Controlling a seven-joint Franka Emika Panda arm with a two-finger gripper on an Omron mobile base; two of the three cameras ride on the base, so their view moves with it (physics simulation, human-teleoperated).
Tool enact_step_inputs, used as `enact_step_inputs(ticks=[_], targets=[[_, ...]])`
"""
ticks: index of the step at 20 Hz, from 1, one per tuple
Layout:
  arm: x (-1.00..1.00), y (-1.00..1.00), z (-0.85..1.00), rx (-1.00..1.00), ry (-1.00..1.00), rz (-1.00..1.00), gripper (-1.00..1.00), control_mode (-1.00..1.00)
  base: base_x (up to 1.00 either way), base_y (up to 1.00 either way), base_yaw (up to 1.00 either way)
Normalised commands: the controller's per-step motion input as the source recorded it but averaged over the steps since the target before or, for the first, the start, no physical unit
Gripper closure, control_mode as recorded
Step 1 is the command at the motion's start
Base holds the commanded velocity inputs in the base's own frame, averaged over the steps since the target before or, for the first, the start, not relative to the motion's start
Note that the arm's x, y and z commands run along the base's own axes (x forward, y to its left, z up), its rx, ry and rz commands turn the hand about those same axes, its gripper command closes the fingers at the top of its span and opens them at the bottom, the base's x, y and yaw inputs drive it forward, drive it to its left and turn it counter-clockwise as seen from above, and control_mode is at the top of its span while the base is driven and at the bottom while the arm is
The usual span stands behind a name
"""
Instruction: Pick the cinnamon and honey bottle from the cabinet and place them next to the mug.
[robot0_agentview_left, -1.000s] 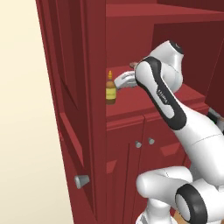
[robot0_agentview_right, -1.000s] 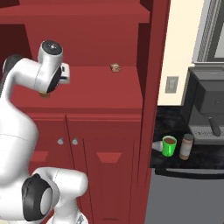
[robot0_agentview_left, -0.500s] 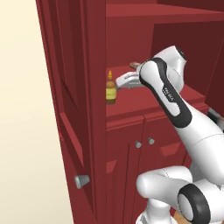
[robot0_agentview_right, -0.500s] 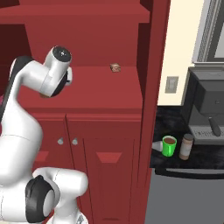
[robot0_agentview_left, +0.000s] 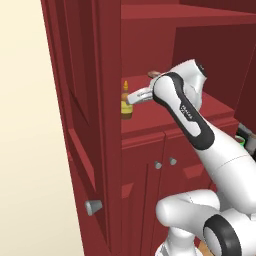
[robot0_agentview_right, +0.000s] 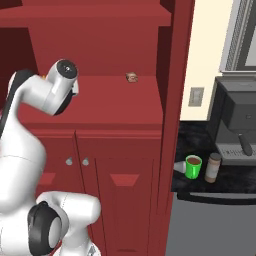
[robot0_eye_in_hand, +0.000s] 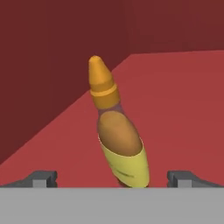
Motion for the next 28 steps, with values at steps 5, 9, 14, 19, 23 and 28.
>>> enact_step_inputs(ticks=[5, 9, 14, 19, 23, 28], targets=[[0.23, 0.02, 0.00, 0.00, -0.02, 0.00, -1.00, -1.00, 0.00, 0.00, 0.00], [0.28, 0.00, 0.00, 0.00, 0.03, 0.00, -1.00, -1.00, 0.00, 0.00, 0.00], [0.20, 0.00, 0.00, 0.00, 0.05, 0.00, -1.00, -1.00, 0.00, 0.00, 0.00], [0.01, 0.03, 0.00, 0.00, 0.00, 0.00, -1.00, -1.00, 0.00, 0.00, 0.00], [0.00, 0.11, -0.01, 0.00, 0.00, 0.00, -1.00, -1.00, 0.00, 0.00, 0.00], [0.00, 0.13, -0.10, 0.00, 0.00, 0.00, -1.00, -1.00, 0.00, 0.00, 0.00]])
